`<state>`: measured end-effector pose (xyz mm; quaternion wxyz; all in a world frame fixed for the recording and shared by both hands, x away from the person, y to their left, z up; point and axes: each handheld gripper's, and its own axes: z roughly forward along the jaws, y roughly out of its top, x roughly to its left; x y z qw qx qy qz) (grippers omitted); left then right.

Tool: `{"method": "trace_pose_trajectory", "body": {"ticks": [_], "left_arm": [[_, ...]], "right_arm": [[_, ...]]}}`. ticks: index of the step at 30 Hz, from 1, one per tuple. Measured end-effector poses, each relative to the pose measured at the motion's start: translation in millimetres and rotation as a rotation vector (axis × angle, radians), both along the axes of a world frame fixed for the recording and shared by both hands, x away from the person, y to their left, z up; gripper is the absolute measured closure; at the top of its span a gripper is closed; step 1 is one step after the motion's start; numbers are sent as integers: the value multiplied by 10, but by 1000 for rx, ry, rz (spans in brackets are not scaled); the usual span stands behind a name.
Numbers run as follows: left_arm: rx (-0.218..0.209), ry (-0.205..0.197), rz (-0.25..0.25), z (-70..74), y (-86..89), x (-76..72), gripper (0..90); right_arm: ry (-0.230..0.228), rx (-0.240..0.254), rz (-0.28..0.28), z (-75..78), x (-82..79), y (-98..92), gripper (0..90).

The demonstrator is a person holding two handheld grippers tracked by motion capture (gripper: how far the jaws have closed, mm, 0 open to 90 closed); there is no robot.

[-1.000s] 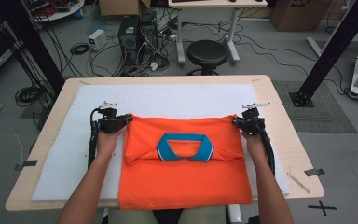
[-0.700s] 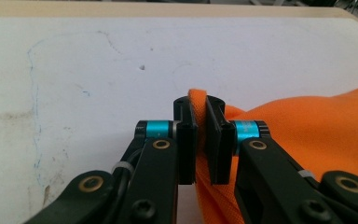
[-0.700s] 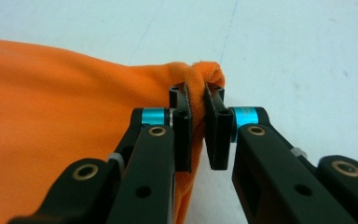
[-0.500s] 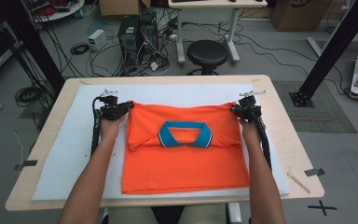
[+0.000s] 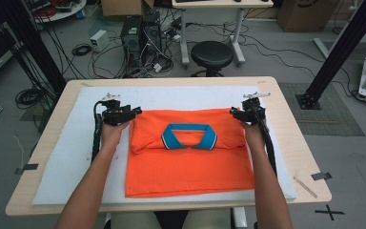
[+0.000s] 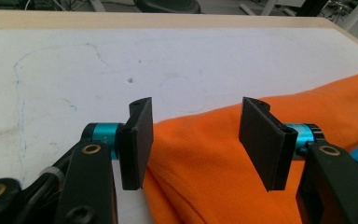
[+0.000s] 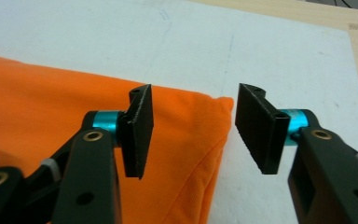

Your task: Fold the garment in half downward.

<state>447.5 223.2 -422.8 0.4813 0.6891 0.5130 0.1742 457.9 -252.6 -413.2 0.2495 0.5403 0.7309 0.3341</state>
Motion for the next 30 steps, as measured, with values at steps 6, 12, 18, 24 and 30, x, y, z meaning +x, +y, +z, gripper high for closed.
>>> {"method": "trace_pose_trajectory", "body": {"ticks": [6,12,18,24,30], "left_arm": [[-11,-25,-74,76,-88,-177,428],[18,-37,-164,126,-315,-312,426],[36,-1,-250,68,-636,-342,426],[68,59,-279,-51,-906,-326,400],[103,82,-316,-160,-1028,-367,584]], "right_arm": [[-23,24,23,91,-175,-15,422],[13,43,61,76,-315,12,368],[33,33,91,1,-481,33,344],[21,29,114,19,-613,18,344],[-2,20,134,72,-683,17,344]]}}
